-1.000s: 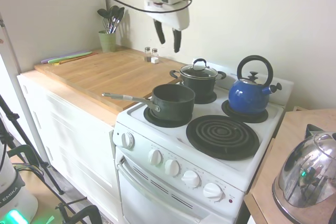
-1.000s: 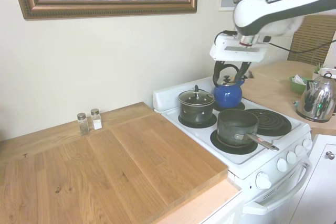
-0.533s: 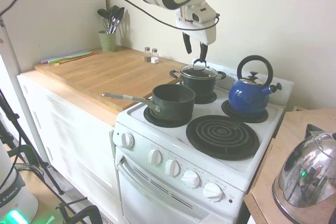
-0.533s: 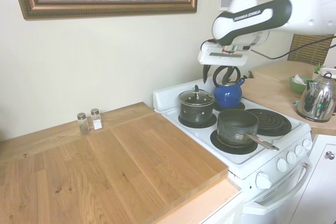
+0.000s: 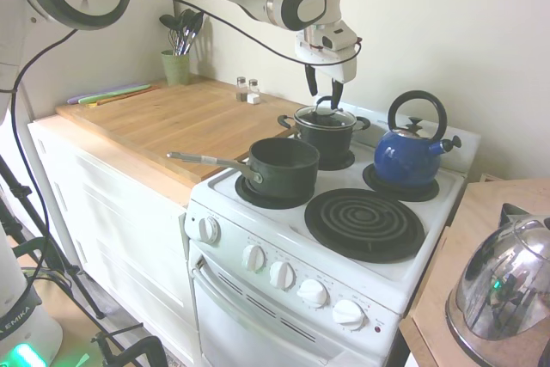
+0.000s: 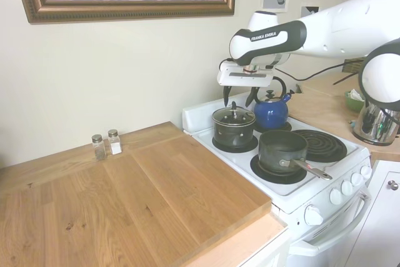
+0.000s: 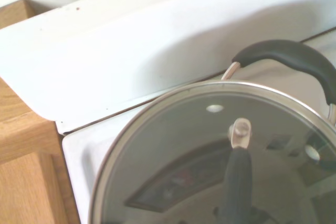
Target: Uncover the lid of the pot
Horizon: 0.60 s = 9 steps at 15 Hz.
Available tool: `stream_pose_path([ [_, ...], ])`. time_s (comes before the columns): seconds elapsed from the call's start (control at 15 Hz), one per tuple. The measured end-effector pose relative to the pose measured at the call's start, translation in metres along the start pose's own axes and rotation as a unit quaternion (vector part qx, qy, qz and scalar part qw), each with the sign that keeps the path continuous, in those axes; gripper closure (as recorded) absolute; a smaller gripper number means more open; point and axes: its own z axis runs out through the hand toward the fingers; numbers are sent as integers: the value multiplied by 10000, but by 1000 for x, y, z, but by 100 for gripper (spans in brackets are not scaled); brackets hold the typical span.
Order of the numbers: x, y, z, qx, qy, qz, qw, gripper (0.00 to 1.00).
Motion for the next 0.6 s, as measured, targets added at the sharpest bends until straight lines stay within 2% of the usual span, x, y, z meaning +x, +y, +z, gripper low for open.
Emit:
stream_pose_path([
  [0.6, -5, -4, -5, -89, -53, 25, 9999, 100],
])
